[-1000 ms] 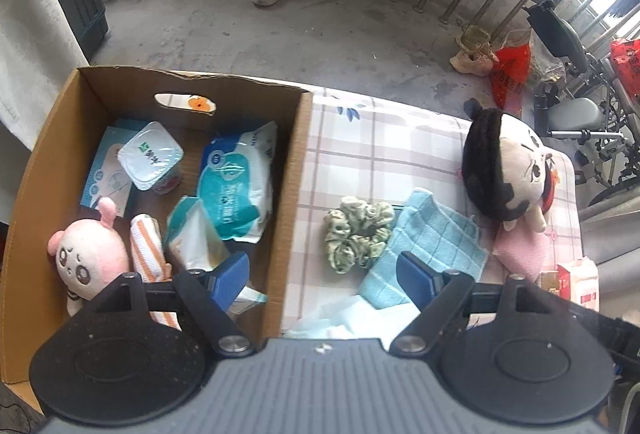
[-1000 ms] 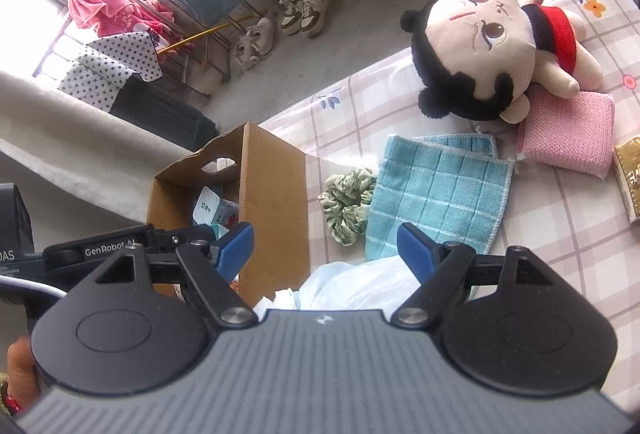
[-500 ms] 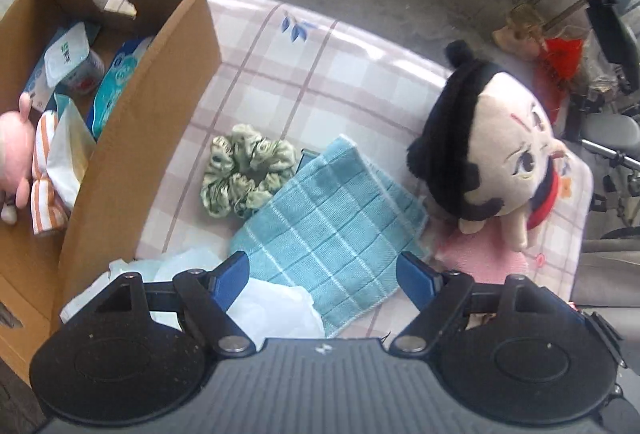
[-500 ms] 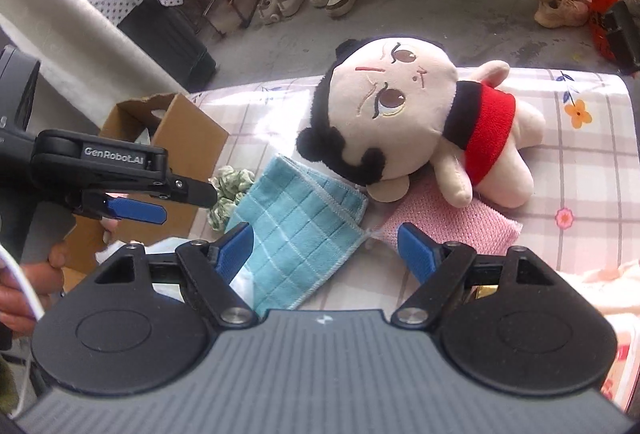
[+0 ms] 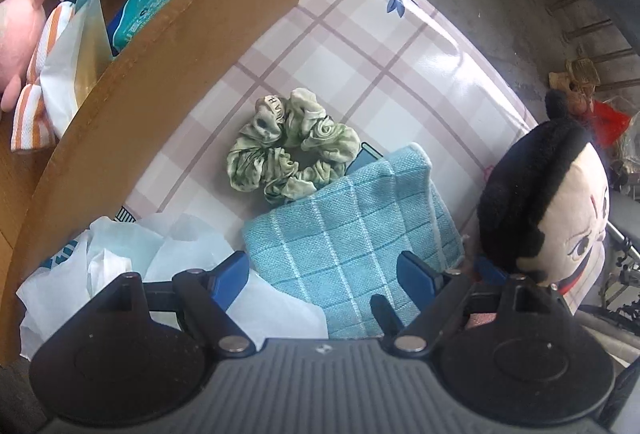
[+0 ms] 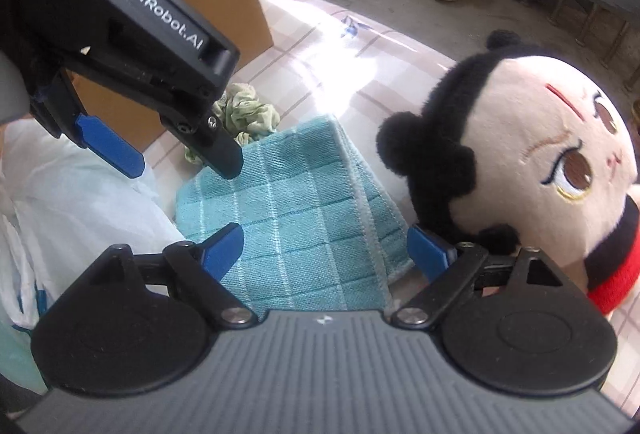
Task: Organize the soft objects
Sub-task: 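Move both grippers out of the box back over the table items, then bring the left gripper to the gold LOVE pack while the right approaches the pink mesh pad, then grasp the gold LOVE pack with the left gripper while the right grasps the pink mesh pad, then lift and carry the gold pack and pink mesh pad over the cardboard box, then lower the gold pack and pink pad into the box and open both grippers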
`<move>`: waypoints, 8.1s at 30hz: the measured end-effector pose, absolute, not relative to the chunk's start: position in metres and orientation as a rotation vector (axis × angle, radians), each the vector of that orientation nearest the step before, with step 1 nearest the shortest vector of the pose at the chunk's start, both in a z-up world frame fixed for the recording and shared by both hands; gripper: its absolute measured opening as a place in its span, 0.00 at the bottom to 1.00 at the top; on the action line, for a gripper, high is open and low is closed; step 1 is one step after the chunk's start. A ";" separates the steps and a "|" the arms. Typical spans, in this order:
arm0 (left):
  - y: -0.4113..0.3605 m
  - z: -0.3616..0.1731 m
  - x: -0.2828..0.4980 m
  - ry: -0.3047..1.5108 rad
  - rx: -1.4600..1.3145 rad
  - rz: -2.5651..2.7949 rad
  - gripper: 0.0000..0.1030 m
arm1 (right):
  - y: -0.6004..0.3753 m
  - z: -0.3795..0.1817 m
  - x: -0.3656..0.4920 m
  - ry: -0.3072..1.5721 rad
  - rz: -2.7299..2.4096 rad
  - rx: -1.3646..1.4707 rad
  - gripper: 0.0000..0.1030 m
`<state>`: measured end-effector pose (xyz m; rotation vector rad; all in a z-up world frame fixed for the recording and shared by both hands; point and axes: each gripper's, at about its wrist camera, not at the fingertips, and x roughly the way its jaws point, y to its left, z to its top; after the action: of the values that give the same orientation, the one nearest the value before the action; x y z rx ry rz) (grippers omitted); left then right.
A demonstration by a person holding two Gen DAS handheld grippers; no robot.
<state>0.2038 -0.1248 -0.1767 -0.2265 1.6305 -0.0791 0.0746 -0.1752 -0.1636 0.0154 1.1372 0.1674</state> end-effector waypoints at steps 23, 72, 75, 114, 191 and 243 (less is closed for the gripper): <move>-0.141 -0.179 0.206 1.612 -0.125 -0.325 0.81 | -0.182 -0.147 0.035 1.173 0.022 0.087 0.83; -0.322 -0.225 0.053 1.619 0.190 -0.632 0.51 | -0.310 -0.080 -0.189 1.103 -0.364 0.298 0.84; -0.305 -0.222 0.058 1.613 0.195 -0.595 0.54 | -0.321 -0.079 -0.161 1.069 -0.273 0.277 0.84; -0.264 -0.235 0.058 1.626 0.037 -0.566 0.54 | -0.320 -0.203 0.020 1.400 -0.038 0.339 0.81; -0.390 -0.063 0.273 1.215 0.133 -0.762 0.37 | -0.502 -0.030 0.159 0.939 -0.251 0.780 0.70; 0.177 -0.171 0.270 1.585 0.317 -0.402 0.40 | 0.172 -0.178 0.209 1.478 -0.048 0.799 0.71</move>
<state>0.2698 0.1772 -0.1710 0.3171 1.5849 -0.4018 0.2086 0.1719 -0.1781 0.7990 1.4778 -0.0479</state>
